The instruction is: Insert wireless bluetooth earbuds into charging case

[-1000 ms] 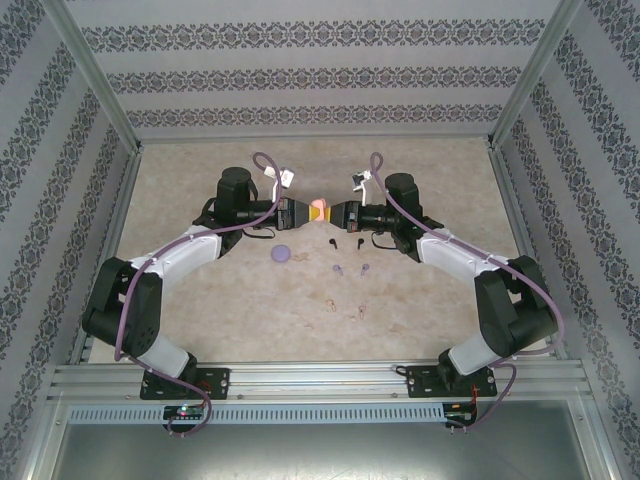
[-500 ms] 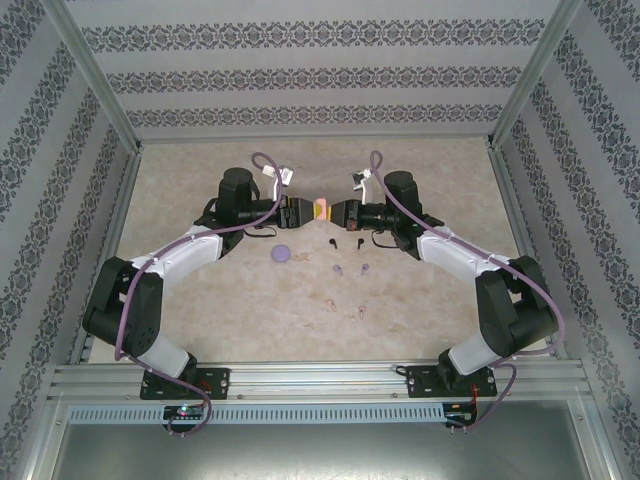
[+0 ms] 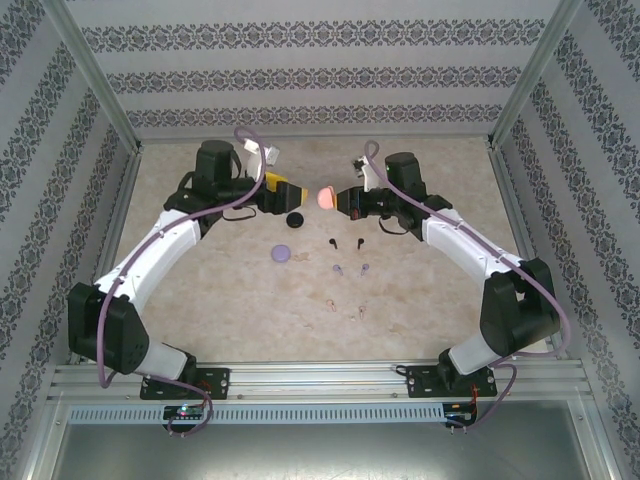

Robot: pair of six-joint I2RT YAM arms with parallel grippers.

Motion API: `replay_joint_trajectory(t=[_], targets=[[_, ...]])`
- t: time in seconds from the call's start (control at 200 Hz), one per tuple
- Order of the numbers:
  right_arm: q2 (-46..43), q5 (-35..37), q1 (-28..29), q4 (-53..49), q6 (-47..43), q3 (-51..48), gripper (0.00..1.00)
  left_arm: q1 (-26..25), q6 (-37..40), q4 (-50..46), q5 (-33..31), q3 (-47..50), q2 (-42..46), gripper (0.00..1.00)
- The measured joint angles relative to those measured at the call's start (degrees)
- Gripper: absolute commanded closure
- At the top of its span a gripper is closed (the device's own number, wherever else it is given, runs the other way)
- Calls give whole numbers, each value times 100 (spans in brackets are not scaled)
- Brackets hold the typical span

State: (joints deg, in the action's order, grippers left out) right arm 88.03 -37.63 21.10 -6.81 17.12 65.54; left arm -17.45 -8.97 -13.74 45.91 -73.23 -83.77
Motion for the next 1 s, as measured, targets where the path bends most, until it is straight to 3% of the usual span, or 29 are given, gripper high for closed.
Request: replay_joint_trajectory(t=[0.22, 0.445, 0.709, 0.999], targets=[[68, 487, 0, -1113, -1294, 551, 100, -4, 1139, -1690, 304, -1128, -968, 19], [129, 686, 31, -1718, -1893, 640, 100, -4, 1808, -2852, 793, -1718, -1915, 25], [275, 831, 367, -1982, -2085, 787, 100, -13, 2065, -3230, 1408, -1906, -2208, 29], [413, 850, 507, -2074, -2105, 940, 100, -201, 2124, -3241, 1676, -1906, -2295, 35]])
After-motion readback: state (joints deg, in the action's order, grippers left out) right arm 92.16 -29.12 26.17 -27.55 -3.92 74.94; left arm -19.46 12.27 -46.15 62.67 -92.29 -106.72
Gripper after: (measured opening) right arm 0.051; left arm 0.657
